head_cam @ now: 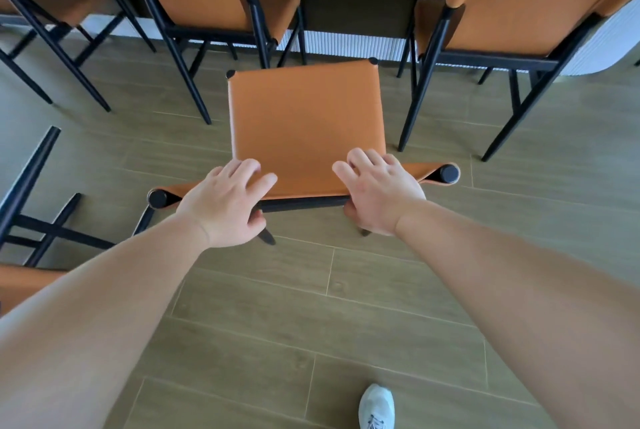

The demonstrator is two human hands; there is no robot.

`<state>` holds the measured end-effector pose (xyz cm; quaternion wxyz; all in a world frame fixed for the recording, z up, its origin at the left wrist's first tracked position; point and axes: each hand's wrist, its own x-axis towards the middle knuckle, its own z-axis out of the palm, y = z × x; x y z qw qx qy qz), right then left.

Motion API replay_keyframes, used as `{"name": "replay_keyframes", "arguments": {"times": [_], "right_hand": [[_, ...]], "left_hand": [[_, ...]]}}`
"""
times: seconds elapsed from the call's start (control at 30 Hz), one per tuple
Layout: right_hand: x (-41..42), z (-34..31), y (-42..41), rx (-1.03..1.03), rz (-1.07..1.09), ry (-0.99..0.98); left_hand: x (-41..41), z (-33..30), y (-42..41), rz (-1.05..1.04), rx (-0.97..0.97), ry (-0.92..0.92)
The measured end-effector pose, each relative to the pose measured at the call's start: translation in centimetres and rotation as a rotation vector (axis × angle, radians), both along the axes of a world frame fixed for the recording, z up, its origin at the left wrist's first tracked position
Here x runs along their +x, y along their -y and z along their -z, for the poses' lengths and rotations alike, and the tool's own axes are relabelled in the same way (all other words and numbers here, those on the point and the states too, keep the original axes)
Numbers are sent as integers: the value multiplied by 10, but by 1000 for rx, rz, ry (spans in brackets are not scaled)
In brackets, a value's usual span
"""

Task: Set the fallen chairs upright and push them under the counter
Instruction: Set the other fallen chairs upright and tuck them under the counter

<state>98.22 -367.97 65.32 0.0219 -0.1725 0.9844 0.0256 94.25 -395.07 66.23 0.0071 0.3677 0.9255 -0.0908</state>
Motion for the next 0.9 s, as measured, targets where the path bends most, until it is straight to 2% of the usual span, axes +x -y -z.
{"name": "replay_keyframes", "arguments": {"times": [0.53, 0.9], "right_hand": [[-103, -17, -14, 31, -15, 44], [-163, -20, -15, 7, 74, 99]], "left_hand": [[-104, -8, -6, -5, 31, 52], [-166, -16, -10, 92, 24, 30]]}}
